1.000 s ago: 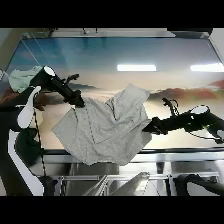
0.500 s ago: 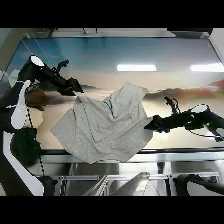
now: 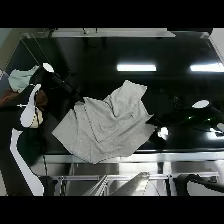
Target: Fold the shirts.
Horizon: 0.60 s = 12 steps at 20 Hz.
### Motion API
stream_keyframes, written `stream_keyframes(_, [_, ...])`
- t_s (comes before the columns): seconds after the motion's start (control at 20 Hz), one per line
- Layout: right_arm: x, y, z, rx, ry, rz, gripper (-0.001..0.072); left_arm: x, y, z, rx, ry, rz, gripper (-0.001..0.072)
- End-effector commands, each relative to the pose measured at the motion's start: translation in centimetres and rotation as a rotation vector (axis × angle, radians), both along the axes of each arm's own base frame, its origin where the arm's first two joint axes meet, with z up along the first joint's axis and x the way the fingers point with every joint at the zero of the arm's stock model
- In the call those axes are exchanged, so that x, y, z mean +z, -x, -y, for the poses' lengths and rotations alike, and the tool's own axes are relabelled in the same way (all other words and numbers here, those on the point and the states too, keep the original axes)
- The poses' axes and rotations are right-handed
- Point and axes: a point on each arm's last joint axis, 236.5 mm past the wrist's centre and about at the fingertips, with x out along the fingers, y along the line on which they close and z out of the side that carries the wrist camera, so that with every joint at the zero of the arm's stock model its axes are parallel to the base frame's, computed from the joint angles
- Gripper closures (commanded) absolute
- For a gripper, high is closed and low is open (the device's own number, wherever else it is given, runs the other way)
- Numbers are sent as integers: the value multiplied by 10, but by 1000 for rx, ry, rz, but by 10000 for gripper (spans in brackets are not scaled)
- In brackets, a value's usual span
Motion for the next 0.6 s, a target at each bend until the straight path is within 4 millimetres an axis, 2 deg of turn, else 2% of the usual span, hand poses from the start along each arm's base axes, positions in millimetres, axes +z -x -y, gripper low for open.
stream_keyframes(0.0, [2,-66,25,-16,50,65,695,7,21,3,-42,7,-58,702])
stream_keyframes(0.1, [0,-117,35,-14,32,82,694,22,40,-3,-24,9,-90,702])
stream_keyframes(0.2, [0,-166,39,-1,14,109,694,30,78,-5,-4,6,-143,701])
stream_keyframes(0.3, [13,-210,38,18,4,166,694,26,122,-6,25,-6,-178,700])
stream_keyframes(0.4, [36,-243,40,16,8,252,692,15,149,-6,83,-31,-174,698])
stream_keyframes(0.45, [52,-256,42,17,14,308,608,11,156,-3,123,-26,-165,697])
stream_keyframes(0.5, [65,-265,44,13,22,352,329,13,158,4,163,-2,-158,615])
stream_keyframes(0.55, [76,-270,46,6,29,383,188,15,158,9,200,21,-149,384])
